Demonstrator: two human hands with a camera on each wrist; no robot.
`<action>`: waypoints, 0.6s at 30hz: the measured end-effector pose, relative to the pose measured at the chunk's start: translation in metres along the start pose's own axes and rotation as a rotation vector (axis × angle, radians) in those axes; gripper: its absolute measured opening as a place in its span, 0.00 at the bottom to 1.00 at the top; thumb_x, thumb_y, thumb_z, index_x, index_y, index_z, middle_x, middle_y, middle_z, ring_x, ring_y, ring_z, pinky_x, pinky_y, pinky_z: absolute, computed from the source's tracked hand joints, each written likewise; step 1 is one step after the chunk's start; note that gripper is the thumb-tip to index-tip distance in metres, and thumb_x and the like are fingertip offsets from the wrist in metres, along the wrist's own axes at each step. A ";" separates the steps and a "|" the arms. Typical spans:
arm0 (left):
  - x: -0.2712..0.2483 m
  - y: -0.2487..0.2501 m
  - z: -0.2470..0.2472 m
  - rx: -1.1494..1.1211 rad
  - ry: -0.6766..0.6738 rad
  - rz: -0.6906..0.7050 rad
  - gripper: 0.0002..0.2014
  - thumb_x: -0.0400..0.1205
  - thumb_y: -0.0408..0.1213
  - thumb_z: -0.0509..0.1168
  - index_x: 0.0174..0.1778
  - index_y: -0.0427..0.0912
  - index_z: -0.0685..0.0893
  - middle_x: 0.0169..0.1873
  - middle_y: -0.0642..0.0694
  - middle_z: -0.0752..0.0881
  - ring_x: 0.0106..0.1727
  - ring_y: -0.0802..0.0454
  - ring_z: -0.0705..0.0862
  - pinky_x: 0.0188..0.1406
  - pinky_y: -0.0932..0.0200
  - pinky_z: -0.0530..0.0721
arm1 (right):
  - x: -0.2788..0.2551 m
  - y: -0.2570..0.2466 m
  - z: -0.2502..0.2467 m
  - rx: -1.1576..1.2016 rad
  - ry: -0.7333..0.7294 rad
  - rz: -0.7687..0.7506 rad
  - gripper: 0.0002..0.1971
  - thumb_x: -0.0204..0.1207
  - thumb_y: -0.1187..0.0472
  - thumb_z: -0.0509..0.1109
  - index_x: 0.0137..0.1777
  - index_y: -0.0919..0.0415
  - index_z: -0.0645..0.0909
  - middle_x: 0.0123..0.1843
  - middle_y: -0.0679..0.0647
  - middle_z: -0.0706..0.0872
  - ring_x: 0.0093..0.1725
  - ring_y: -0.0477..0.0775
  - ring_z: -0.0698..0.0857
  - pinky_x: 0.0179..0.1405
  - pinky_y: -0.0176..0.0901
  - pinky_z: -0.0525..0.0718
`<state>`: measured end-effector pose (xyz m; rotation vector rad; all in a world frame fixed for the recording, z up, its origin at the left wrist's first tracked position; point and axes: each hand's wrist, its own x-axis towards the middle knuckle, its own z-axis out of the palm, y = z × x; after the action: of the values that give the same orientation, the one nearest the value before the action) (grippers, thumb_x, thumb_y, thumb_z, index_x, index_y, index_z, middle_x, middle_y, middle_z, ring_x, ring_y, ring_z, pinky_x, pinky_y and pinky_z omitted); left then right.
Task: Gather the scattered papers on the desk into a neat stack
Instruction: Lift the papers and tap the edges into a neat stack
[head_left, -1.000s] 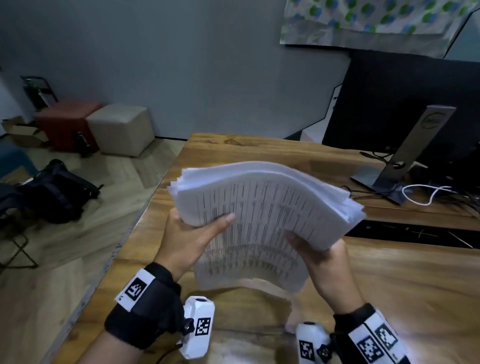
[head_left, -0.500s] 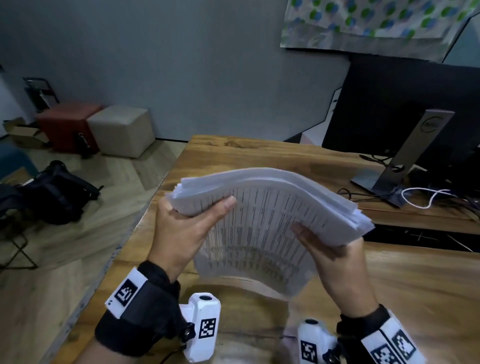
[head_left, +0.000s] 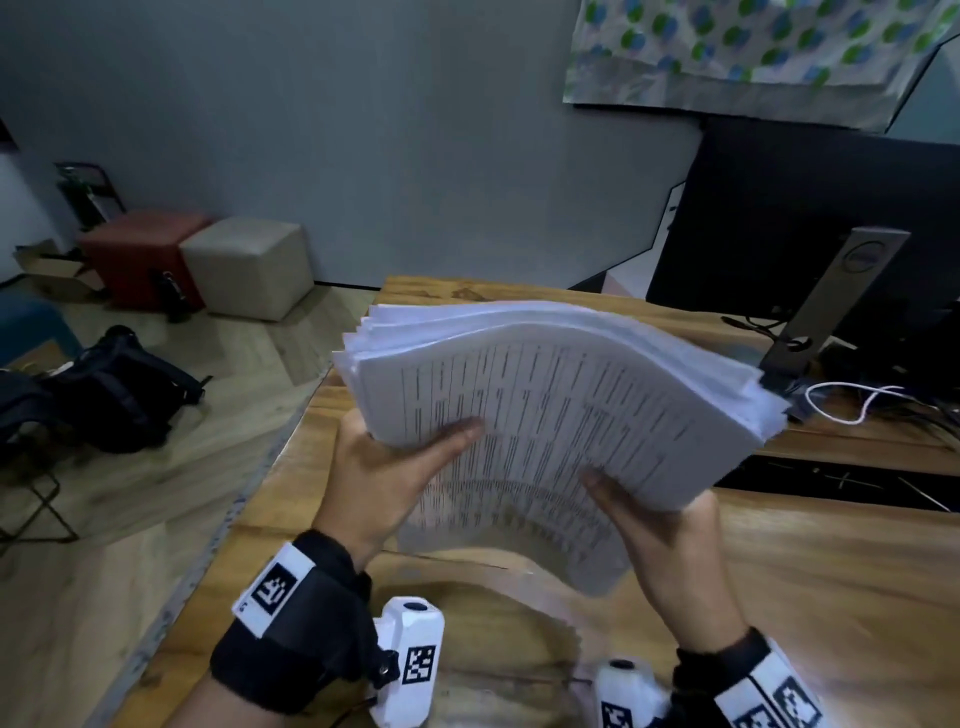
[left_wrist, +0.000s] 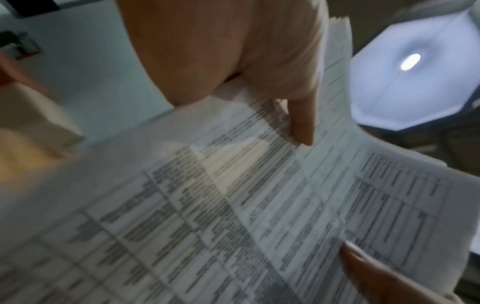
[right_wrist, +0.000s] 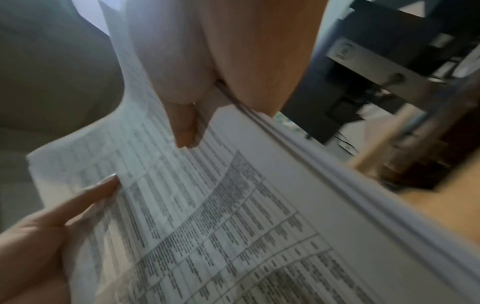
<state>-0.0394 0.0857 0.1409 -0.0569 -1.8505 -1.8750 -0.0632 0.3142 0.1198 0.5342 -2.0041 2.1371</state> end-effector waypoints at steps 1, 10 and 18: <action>0.001 0.001 0.000 -0.014 0.000 0.012 0.21 0.70 0.19 0.77 0.48 0.51 0.86 0.40 0.65 0.94 0.47 0.67 0.92 0.42 0.69 0.89 | 0.001 -0.002 -0.001 0.006 0.003 -0.024 0.18 0.70 0.77 0.75 0.50 0.52 0.84 0.45 0.35 0.92 0.47 0.34 0.89 0.41 0.29 0.87; -0.011 -0.048 -0.014 -0.007 -0.090 -0.238 0.22 0.61 0.41 0.84 0.50 0.45 0.91 0.47 0.50 0.96 0.53 0.50 0.94 0.54 0.57 0.92 | -0.006 0.037 -0.009 -0.040 -0.072 0.271 0.19 0.69 0.74 0.79 0.51 0.50 0.84 0.46 0.38 0.94 0.50 0.42 0.91 0.42 0.33 0.89; 0.009 0.013 -0.005 -0.047 0.034 0.067 0.19 0.61 0.36 0.80 0.48 0.47 0.88 0.41 0.59 0.95 0.49 0.61 0.93 0.45 0.65 0.91 | 0.015 -0.020 0.002 0.002 -0.021 -0.079 0.17 0.72 0.77 0.74 0.48 0.51 0.83 0.41 0.32 0.92 0.43 0.31 0.89 0.39 0.28 0.87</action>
<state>-0.0408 0.0789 0.1559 -0.1012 -1.7607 -1.8619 -0.0694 0.3125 0.1440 0.6280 -1.9569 2.0961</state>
